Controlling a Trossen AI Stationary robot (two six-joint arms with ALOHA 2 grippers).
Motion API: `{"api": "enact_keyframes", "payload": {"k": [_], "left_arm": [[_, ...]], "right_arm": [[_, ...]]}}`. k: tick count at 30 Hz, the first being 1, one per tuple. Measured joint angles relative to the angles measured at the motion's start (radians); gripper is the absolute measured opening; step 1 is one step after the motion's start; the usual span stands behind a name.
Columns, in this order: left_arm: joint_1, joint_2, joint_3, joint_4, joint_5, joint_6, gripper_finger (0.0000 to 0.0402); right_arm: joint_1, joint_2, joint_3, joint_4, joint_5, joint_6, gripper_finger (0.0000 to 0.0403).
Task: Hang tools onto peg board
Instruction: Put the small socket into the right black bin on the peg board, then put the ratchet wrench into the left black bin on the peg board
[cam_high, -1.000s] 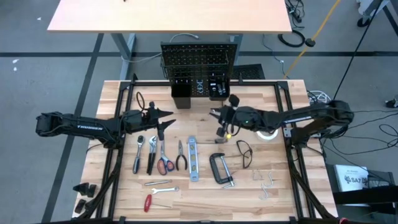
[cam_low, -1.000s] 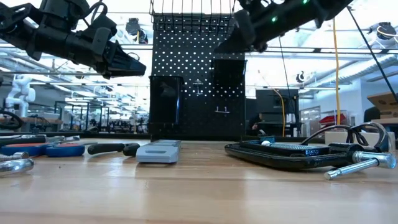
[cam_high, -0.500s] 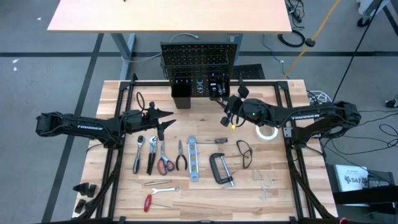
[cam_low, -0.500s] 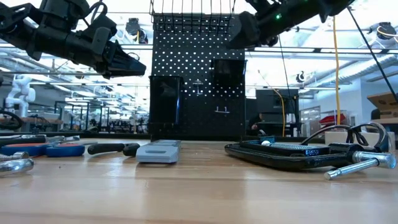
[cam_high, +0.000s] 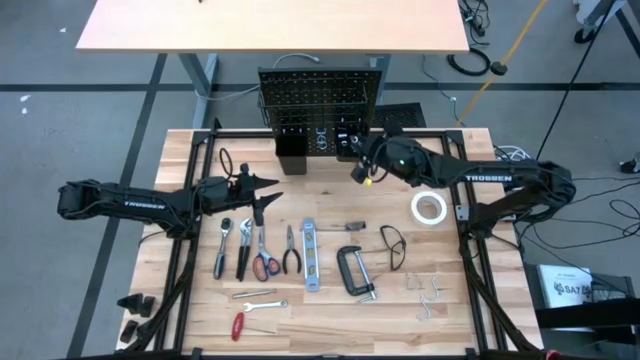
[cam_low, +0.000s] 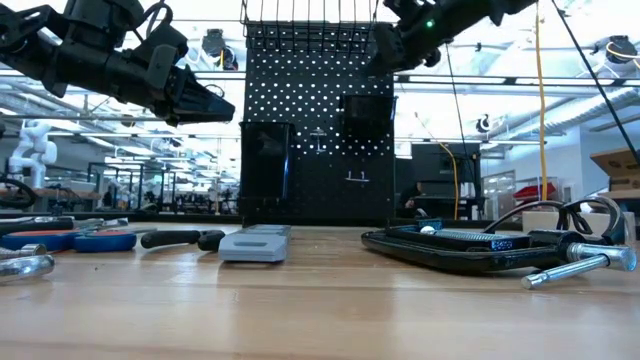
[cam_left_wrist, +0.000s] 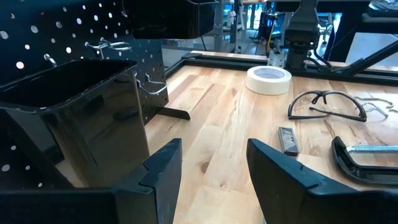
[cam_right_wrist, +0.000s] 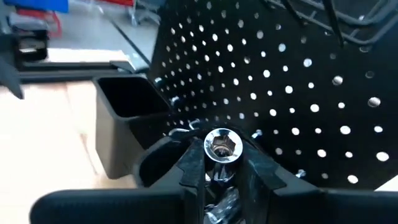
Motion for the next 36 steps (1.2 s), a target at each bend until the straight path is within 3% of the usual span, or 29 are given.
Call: {"api": "enact_keyframes", "payload": {"k": [4, 13, 25, 30, 36], "left_arm": [[0.0, 0.0, 0.0, -0.002, 0.0, 0.0, 0.018], [0.0, 0.0, 0.0, -0.013, 0.001, 0.0, 0.018], [0.0, 0.0, 0.0, -0.018, 0.001, 0.001, 0.018], [0.0, 0.0, 0.0, -0.017, 0.004, 0.0, 0.018], [0.0, -0.023, 0.024, -0.027, 0.086, -0.016, 0.018]], "right_arm": [[-0.025, 0.046, 0.052, -0.102, -0.008, 0.037, 0.0051], [-0.037, 0.12, 0.105, -0.124, -0.074, 0.043, 0.0052], [-0.043, 0.122, 0.105, -0.131, -0.076, 0.045, 0.0165], [-0.042, 0.105, 0.105, -0.136, -0.076, 0.017, 0.018], [-0.03, 0.024, 0.105, -0.23, -0.079, 0.047, 0.0175]]}}
